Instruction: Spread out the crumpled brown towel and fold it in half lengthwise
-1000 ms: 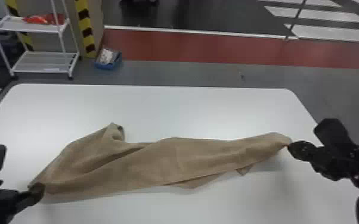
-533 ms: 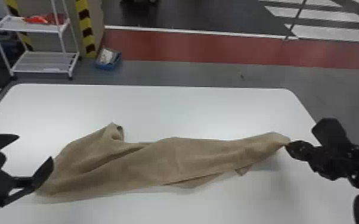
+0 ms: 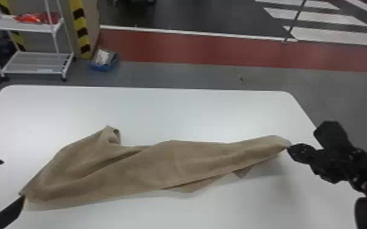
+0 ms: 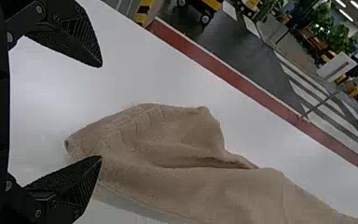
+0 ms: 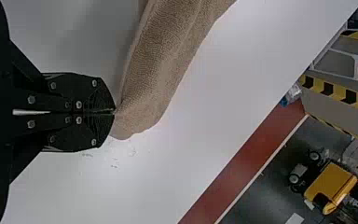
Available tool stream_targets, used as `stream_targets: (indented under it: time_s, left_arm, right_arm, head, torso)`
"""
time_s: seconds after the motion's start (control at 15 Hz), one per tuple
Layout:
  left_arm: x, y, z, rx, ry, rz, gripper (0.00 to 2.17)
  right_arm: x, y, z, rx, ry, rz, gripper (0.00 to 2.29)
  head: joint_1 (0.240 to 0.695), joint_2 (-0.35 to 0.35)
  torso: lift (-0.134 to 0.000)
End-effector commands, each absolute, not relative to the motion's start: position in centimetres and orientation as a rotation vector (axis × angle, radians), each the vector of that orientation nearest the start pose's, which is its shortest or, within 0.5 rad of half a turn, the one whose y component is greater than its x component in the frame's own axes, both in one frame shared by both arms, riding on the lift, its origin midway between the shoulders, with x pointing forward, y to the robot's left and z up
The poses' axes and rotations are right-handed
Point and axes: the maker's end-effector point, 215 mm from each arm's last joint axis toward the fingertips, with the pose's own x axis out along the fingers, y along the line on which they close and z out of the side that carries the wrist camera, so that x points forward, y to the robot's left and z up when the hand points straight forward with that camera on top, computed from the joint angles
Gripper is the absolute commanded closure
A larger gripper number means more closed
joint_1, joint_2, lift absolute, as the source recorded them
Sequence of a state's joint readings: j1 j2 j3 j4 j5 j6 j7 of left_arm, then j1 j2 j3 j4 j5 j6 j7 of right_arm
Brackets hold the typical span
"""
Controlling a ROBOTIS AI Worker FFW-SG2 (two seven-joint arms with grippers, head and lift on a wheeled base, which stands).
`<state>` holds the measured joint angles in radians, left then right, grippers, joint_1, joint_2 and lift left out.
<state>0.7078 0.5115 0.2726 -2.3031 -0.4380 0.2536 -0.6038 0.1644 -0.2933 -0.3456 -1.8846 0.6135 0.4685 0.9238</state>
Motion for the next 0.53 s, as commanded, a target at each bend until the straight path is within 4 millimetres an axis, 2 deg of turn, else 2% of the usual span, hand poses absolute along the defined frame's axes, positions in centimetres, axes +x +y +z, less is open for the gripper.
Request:
stream_targets:
  time_s: [0.0, 0.13, 0.47]
  left_arm:
    - [37.1, 32.4, -37.2, 1.038, 0.418, -0.556, 0.22]
    - [37.0, 32.3, -38.7, 1.135, 0.427, -0.564, 0.27]
    - [37.3, 30.2, -41.1, 1.241, 0.428, -0.61, 0.27]
  right_arm:
    - [47.1, -43.2, -41.1, -0.634, 0.667, 0.318, 1.32]
    - [47.1, -42.6, -41.3, -0.628, 0.665, 0.325, 1.32]
    - [47.3, -42.1, -41.2, -0.617, 0.661, 0.327, 1.31]
  head:
    - [0.695, -0.156]
    - [0.695, -0.148]
    - [0.695, -0.148]
  torso:
    - [-0.123]
    - [-0.123]
    - [-0.123]
